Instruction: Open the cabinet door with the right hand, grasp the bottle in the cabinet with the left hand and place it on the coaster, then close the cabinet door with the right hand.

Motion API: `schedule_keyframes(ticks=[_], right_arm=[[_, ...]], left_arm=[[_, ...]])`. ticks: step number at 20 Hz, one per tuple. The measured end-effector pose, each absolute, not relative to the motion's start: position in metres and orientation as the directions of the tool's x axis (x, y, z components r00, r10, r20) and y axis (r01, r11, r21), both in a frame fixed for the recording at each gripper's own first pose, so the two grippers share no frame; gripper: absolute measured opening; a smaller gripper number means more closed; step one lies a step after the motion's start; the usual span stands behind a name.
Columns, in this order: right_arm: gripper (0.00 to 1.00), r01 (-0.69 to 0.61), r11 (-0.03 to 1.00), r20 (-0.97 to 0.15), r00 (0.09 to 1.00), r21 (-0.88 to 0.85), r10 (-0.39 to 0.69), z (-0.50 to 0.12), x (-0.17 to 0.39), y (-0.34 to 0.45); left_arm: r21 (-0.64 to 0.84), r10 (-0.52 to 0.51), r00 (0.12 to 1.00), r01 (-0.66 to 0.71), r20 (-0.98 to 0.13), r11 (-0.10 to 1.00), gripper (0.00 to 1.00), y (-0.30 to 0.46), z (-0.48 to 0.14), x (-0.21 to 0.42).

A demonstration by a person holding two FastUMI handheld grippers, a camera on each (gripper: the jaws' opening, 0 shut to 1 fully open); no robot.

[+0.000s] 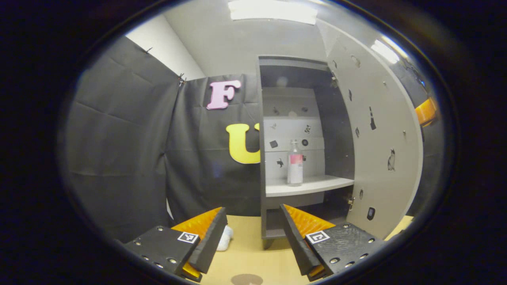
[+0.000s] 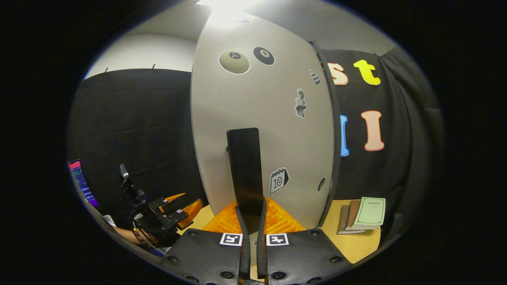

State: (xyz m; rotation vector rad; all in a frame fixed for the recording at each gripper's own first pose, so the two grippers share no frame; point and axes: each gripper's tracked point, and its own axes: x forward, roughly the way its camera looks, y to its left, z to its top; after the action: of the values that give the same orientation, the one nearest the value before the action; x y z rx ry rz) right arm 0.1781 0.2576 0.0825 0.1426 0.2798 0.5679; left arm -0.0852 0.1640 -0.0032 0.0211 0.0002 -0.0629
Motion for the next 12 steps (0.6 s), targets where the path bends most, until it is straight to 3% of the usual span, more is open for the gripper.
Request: schedule_keyframes(ticks=[12], right_arm=[[0.05,-0.378,0.912,-0.229,0.884,0.162,0.407,0.083,0.188,0.178]], left_arm=[[0.022,-0.098,0.995,0.098,0.003,0.995,0.81,0.142,0.002,-0.083]])
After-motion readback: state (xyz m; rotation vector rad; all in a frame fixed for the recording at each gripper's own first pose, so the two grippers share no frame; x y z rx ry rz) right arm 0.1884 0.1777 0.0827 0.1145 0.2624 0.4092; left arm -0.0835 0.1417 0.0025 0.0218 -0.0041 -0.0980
